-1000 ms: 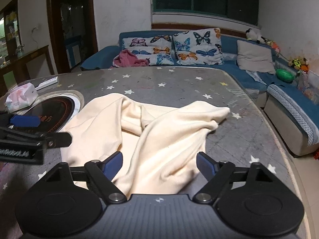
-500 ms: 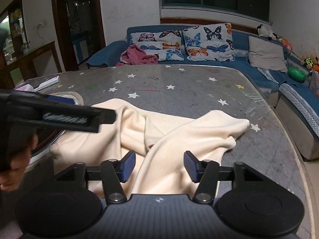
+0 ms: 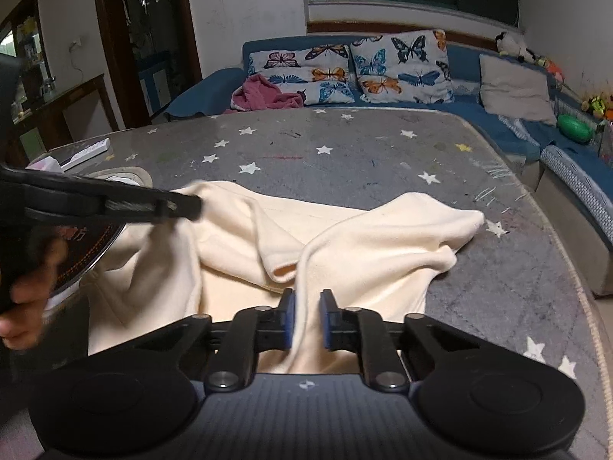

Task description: Fold clothes

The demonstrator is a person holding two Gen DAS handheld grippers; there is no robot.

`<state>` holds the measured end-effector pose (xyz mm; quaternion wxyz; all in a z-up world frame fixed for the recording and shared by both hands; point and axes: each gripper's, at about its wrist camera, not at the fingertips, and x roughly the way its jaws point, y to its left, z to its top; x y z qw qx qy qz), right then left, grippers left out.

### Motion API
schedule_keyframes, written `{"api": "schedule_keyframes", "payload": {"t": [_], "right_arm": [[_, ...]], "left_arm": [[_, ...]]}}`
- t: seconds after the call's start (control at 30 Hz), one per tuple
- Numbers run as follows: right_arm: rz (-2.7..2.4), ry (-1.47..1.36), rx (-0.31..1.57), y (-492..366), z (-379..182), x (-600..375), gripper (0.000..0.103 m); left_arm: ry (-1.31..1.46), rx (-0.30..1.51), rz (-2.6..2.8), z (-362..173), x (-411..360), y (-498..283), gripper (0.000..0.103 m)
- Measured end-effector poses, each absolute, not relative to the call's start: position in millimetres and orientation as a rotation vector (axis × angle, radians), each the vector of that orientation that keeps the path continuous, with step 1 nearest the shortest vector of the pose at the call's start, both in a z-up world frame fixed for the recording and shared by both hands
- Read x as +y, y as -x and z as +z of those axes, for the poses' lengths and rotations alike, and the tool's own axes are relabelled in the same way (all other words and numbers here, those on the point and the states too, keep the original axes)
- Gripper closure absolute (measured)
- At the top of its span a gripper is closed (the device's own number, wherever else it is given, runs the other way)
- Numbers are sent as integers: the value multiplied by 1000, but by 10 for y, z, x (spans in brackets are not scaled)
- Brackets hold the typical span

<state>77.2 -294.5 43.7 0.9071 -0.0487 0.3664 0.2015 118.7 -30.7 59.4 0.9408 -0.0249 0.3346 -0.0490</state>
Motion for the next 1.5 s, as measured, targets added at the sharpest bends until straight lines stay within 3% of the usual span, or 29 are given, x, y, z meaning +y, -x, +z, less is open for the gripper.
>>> {"api": "schedule_keyframes", "payload": {"t": [0.33, 0.5, 0.67, 0.77, 0.87, 0.9, 0.93, 1.2, 1.3, 1.37, 1.43, 1.5], "right_arm": [[386, 94, 697, -316, 579, -3192, 99], [384, 78, 714, -179, 609, -3315, 98], [367, 81, 691, -275, 699, -3300, 90], [362, 65, 688, -465, 736, -3264, 74], [362, 61, 688, -673, 743, -3203, 65], [357, 58, 688, -752, 738, -3178, 59], [350, 56, 688, -844, 728, -3148, 58], [308, 80, 766, -1546, 432, -2875, 58], [291, 109, 811, -1701, 276, -2798, 62], [287, 137, 804, -1690, 261, -2787, 74], [284, 164, 790, -1667, 262, -2781, 100], [282, 169, 773, -1618, 320, -2833, 101]], "left_arm": [[158, 507, 63, 1040, 295, 79, 96], [227, 538, 155, 914, 561, 712, 96], [262, 607, 228, 673, 700, 988, 93], [286, 625, 249, 589, 799, 1091, 92], [289, 612, 269, 595, 903, 1173, 80], [288, 607, 277, 605, 936, 1188, 70], [289, 603, 282, 620, 962, 1195, 64], [291, 553, 272, 769, 1087, 1226, 49], [281, 544, 267, 805, 1082, 1194, 48], [274, 539, 264, 826, 1077, 1169, 48], [265, 540, 251, 828, 1050, 1125, 48], [262, 544, 229, 835, 1007, 1065, 48]]}}
